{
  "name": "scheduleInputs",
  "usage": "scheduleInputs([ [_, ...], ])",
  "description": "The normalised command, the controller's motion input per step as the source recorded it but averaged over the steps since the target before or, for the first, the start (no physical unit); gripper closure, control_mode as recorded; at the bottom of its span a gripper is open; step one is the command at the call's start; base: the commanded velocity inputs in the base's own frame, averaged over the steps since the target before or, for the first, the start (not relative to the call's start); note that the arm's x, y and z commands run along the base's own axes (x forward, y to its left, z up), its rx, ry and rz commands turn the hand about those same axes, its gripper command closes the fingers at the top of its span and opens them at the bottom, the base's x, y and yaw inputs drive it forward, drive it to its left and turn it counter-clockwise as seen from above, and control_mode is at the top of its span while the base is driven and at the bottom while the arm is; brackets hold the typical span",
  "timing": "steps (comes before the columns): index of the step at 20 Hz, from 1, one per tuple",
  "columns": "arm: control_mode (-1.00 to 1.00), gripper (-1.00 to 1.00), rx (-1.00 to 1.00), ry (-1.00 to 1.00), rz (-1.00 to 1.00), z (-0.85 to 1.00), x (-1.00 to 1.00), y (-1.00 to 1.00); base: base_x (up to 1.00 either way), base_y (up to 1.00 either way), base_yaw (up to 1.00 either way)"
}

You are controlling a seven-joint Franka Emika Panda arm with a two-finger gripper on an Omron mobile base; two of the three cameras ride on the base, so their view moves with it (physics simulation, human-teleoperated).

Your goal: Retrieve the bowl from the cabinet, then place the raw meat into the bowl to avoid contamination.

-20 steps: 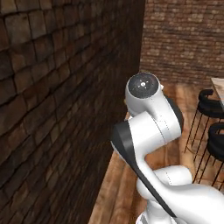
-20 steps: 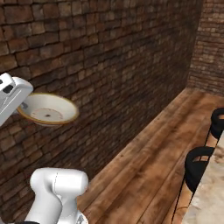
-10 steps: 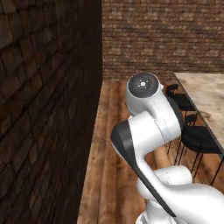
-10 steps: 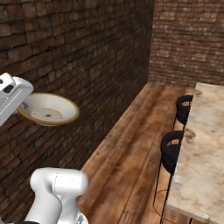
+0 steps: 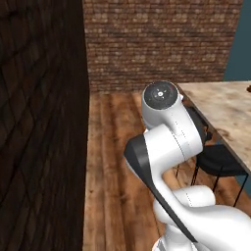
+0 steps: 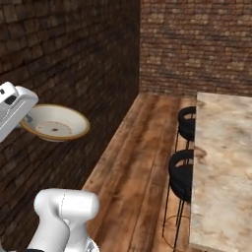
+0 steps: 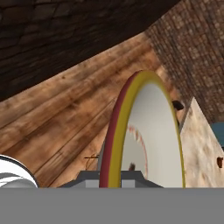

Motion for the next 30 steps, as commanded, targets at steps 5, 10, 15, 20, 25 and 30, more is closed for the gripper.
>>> scheduleInputs([
  [5,1.00,1.00,0.00,0.00,0.00,0.00,0.00,0.00,0.65,0.33,-0.28],
  [10,1.00,1.00,0.00,0.00,0.00,0.00,0.00,0.00,0.68,0.35,-0.27],
  [15,1.00,1.00,0.00,0.00,0.00,0.00,0.00,0.00,0.68,0.37,-0.26],
  [20,1.00,1.00,0.00,0.00,0.00,0.00,0.00,0.00,0.68,0.39,-0.26],
  [25,1.00,1.00,0.00,0.00,0.00,0.00,0.00,0.00,0.72,0.40,-0.25],
  [30,1.00,1.00,0.00,0.00,0.00,0.00,0.00,0.00,0.76,0.44,-0.23],
])
